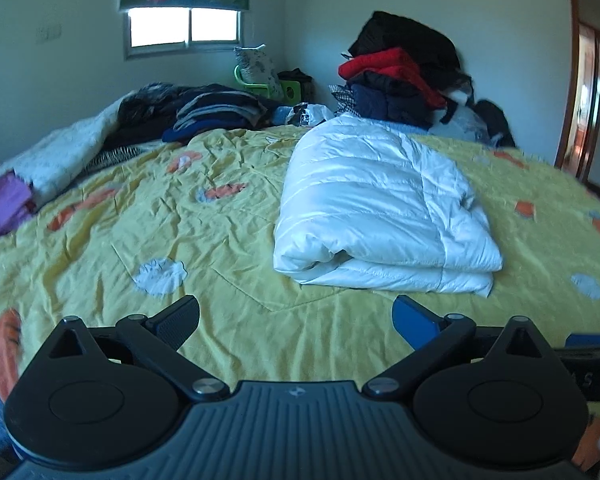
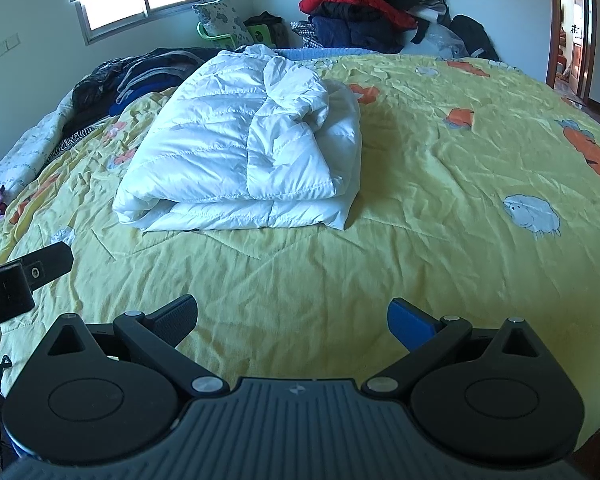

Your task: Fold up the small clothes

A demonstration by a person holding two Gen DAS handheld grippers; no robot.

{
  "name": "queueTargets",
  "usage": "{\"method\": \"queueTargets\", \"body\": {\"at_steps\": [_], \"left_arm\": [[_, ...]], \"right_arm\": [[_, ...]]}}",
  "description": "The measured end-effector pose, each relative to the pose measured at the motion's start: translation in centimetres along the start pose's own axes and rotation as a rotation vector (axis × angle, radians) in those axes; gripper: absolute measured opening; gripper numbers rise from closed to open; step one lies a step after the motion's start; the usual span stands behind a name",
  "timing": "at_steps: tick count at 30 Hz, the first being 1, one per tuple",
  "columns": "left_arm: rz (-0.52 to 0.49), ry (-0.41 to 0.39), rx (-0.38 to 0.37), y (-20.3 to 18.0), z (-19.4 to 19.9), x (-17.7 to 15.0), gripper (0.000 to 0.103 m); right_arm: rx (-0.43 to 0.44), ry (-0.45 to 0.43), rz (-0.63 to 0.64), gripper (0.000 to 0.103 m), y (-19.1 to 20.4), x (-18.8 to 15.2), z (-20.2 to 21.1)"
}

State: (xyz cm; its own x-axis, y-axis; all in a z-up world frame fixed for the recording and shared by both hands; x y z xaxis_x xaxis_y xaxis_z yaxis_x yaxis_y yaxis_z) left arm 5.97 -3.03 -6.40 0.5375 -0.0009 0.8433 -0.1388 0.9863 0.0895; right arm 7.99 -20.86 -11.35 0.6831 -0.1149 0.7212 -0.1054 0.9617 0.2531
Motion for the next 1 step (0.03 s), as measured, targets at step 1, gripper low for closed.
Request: {"method": "queueTargets", "body": {"at_steps": [1], "left_arm": [[-0.015, 0.008, 0.008, -0.15, -0.14, -0.08, 0.103]], "right_arm": [[0.000, 0.000, -0.001, 0.103, -0.04, 0.02, -0.02]]}}
Point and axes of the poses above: each gripper's, at about its wrist camera, not at the fingertips, and z roughly against the way its jaws point, y to its left, x to its top, the point moved 6 cm from there along -z, roughly the way its jaws point, and after that the axes turned 9 degrees about x, right-handed, at the moved point
